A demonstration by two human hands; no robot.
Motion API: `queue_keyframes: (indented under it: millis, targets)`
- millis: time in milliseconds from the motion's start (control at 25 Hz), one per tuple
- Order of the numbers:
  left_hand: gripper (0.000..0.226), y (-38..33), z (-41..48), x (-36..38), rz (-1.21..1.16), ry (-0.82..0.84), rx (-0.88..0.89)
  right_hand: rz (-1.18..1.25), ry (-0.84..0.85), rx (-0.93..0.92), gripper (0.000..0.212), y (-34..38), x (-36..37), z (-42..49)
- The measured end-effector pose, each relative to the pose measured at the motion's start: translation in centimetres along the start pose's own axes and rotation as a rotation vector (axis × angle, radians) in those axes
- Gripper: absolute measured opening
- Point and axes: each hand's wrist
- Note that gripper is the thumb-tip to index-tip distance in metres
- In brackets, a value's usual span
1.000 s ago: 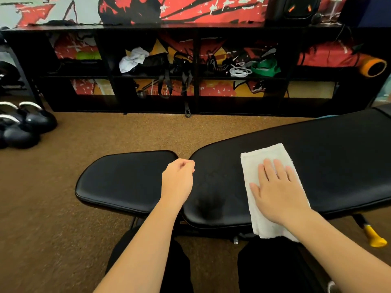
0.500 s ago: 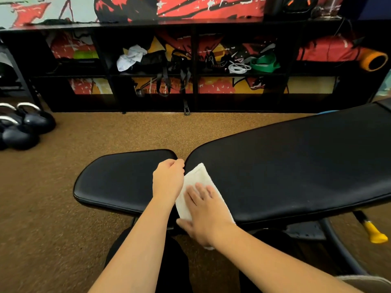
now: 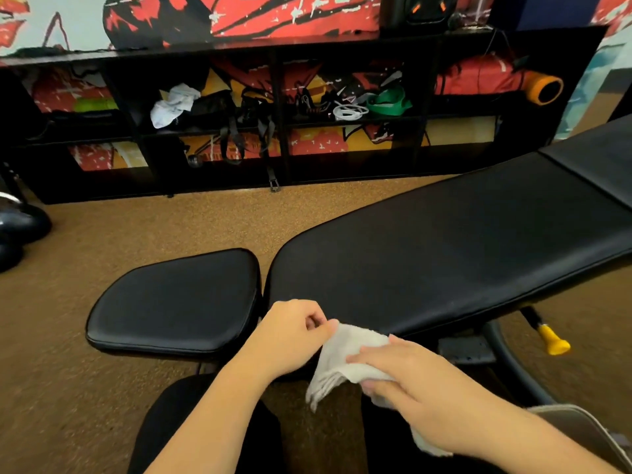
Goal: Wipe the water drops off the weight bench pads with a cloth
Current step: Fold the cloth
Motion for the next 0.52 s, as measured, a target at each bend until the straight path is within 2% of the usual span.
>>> queue_keyframes:
  millis: [80,160,200,280,320,400,440,520]
  targets:
    - [0.054,-2.4,-1.5,1.2,-0.158,0.173,0.053,0.349,-0.003,0.058,0.027,0.6,-1.3,-2.5]
    - [0.082,-4.2,-2.8,2.2,-0.43,0.342,-0.038,0.701,-0.091,0.113,0.024,0.8,-2.2,-4.5]
    - [0.088,-4.6,-3.3,2.8,-0.648,0.397,-0.104,0.827,-0.158,0.148,0.026,0.7,-2.4,-5.1]
    - [0.08,-5.5,-4.8,4.4,-0.993,0.431,-0.098,1.009,-0.263,0.243,0.028,-0.1,-2.0,-6.3]
    - [0.074,-6.1,-5.2,5.1,-1.027,0.436,-0.048,1.11,-0.289,0.292,0.029,-0.5,-1.8,-6.7]
    - [0.045,-7.8,-5.5,6.2,-0.952,0.359,0.059,1.292,-0.37,0.362,0.03,-1.4,-1.3,-7.2]
    - [0.036,-8.9,-4.9,6.9,-0.89,0.309,0.02,1.282,-0.432,0.39,0.029,-1.8,-1.0,-7.5]
    - [0.048,-10.5,-3.9,8.0,-0.78,0.214,-0.101,0.939,-0.576,0.471,0.029,-2.8,-0.5,-7.9]
Point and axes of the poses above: each hand's wrist, its own z-axis towards the middle knuckle, its own x-axis out of the palm, y = z × x, and after that the axes turned 1 degree about y, right-handed
